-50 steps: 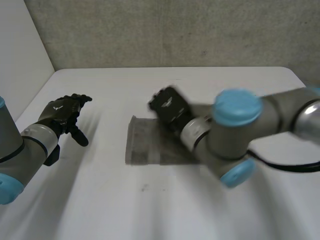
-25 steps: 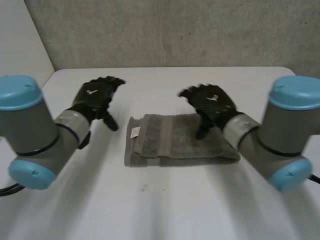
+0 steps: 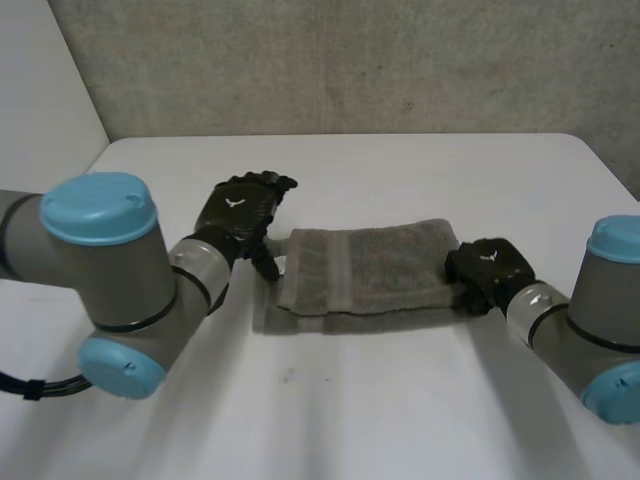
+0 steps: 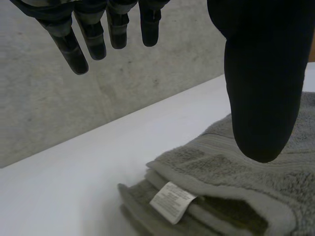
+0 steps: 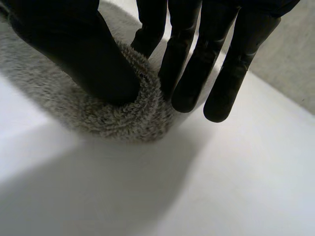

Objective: Fold the towel.

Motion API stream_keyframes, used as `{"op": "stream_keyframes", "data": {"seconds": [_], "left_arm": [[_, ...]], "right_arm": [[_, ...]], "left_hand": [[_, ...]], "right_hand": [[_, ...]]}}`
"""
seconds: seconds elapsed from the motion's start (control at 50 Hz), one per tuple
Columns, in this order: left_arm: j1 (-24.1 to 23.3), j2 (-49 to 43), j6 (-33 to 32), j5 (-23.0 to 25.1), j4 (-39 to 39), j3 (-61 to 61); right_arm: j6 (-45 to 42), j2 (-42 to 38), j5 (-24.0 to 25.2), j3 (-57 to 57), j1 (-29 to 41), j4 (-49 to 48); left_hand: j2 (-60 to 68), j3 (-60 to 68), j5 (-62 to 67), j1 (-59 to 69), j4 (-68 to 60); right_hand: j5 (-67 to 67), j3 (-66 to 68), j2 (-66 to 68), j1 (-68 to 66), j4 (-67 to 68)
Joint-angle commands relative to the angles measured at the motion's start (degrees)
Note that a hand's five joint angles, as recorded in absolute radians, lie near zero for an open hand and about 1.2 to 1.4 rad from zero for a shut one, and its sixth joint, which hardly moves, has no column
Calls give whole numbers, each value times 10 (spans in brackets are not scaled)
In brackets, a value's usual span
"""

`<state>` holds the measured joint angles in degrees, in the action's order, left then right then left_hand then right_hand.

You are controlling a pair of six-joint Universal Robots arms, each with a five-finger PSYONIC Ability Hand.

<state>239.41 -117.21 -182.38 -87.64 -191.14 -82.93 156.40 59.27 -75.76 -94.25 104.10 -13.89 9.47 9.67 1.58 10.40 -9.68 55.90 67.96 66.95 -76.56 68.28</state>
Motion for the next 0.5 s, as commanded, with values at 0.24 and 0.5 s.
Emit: {"op": "stream_keyframes", "data": {"seconds": [0.24, 0.5], "left_arm": [[83, 122, 0, -4, -5, -130], [99, 131, 1, -2, -7, -135]], "right_arm": [[-105, -42, -6, 200, 245, 2], [-108, -81, 36, 195, 313, 18]], "left_hand": [[9, 7, -12, 0, -7], [9, 7, -12, 0, -7]], "right_hand": [[141, 120, 131, -34, 117], [-523, -544, -534, 630, -547]]}}
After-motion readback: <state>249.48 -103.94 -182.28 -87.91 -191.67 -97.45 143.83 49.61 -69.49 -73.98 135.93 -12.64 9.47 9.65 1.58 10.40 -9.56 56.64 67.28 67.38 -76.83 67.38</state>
